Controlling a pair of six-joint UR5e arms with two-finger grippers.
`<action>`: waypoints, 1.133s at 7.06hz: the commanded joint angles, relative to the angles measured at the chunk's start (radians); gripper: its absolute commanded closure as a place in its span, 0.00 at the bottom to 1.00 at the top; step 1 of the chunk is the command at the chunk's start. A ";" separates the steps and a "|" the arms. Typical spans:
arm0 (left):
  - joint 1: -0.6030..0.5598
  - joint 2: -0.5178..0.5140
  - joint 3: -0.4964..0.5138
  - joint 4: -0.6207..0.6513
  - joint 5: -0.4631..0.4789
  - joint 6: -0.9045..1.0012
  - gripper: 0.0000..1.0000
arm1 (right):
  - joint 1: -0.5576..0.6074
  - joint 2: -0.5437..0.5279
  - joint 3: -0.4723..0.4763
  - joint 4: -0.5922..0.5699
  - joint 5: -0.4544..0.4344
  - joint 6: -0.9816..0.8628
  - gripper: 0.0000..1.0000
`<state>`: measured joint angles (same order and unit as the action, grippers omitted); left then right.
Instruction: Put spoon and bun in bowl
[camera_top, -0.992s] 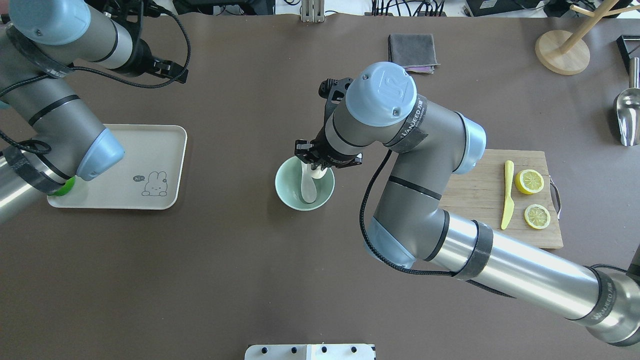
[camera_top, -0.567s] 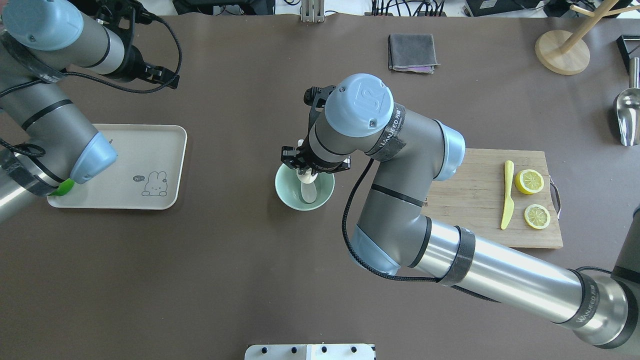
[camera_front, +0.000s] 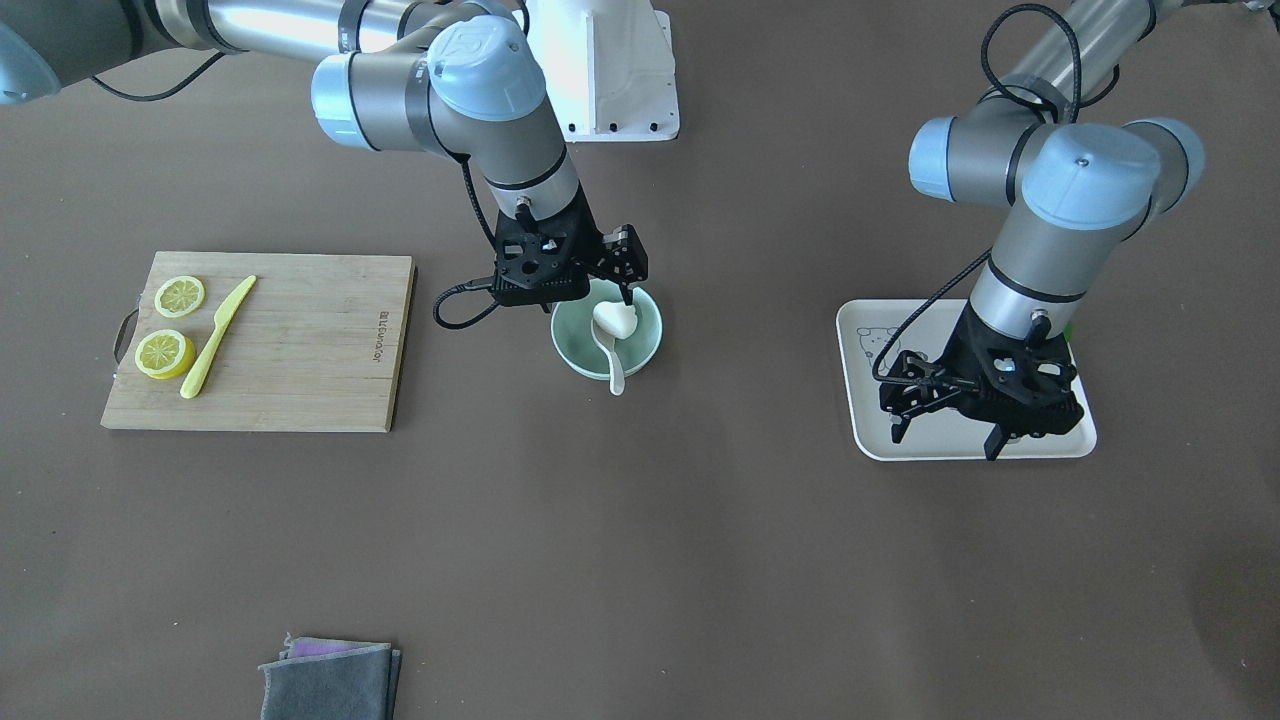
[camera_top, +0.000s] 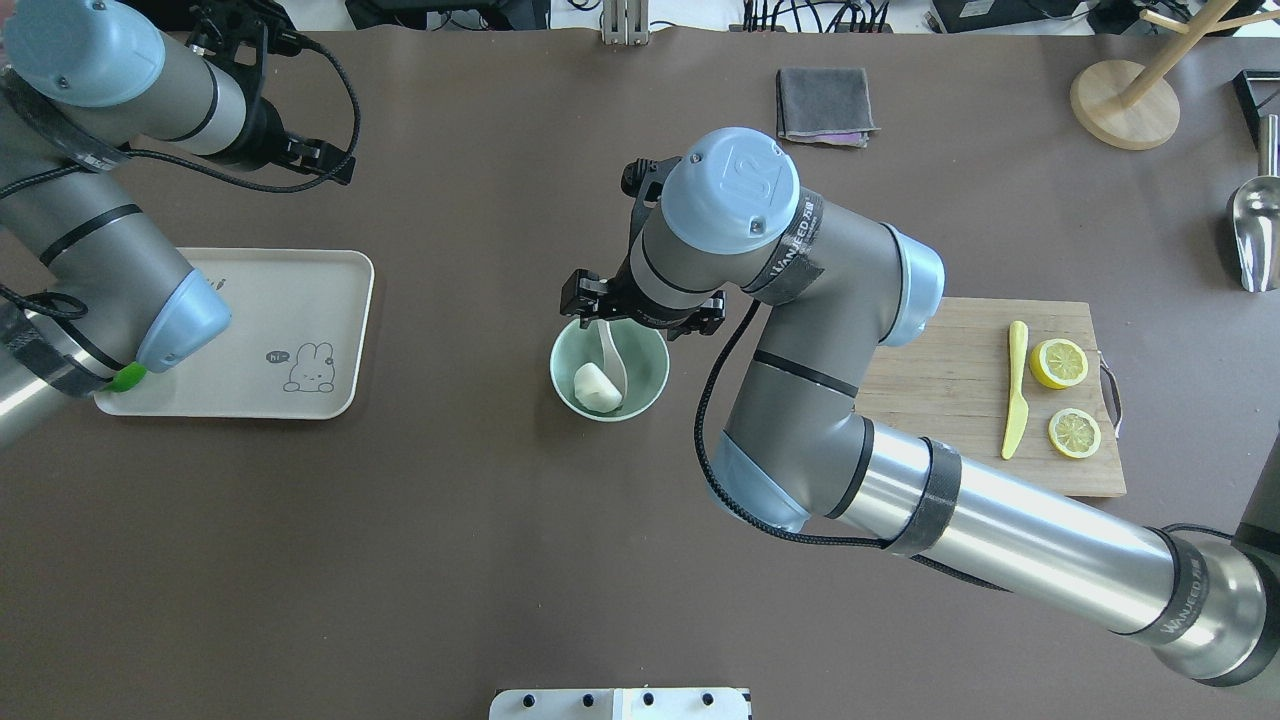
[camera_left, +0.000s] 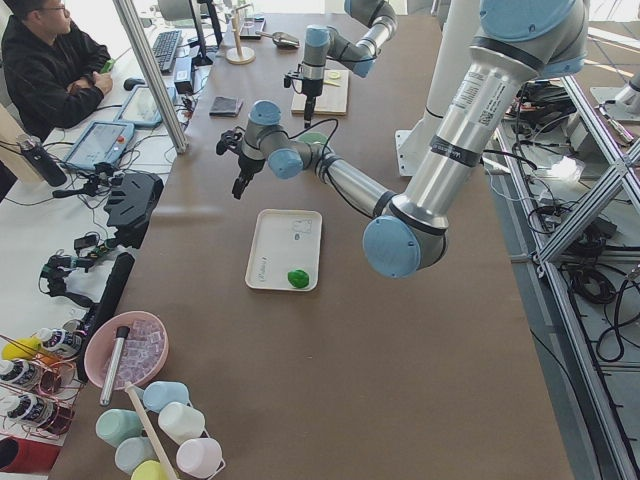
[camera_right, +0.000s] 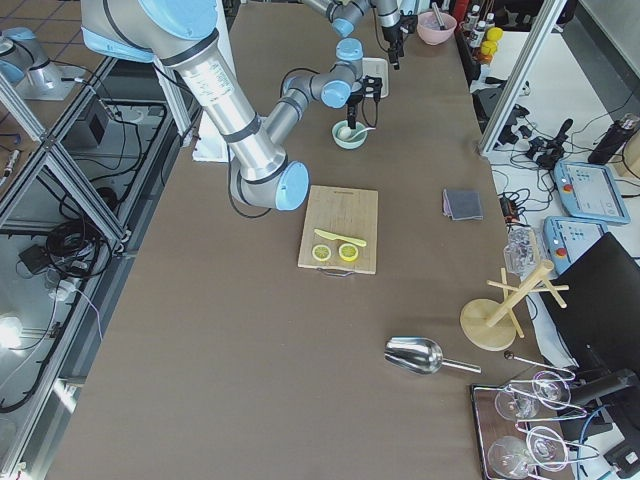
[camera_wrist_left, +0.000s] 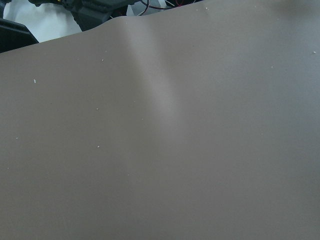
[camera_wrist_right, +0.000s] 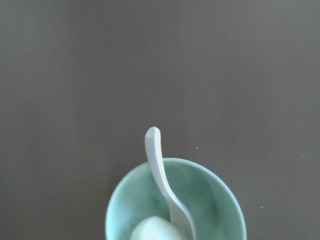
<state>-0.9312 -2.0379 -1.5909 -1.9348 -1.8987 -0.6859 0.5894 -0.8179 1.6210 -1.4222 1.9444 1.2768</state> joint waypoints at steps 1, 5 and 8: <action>-0.006 0.027 -0.011 0.002 0.000 0.028 0.02 | 0.114 -0.180 0.174 -0.072 0.076 -0.280 0.00; -0.238 0.149 -0.018 0.066 -0.111 0.446 0.02 | 0.439 -0.484 0.209 -0.072 0.196 -0.611 0.00; -0.430 0.228 -0.023 0.098 -0.334 0.454 0.02 | 0.698 -0.538 0.018 -0.121 0.321 -1.054 0.00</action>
<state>-1.2904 -1.8419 -1.6101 -1.8558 -2.1424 -0.2383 1.1848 -1.3366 1.7187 -1.5142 2.2085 0.4053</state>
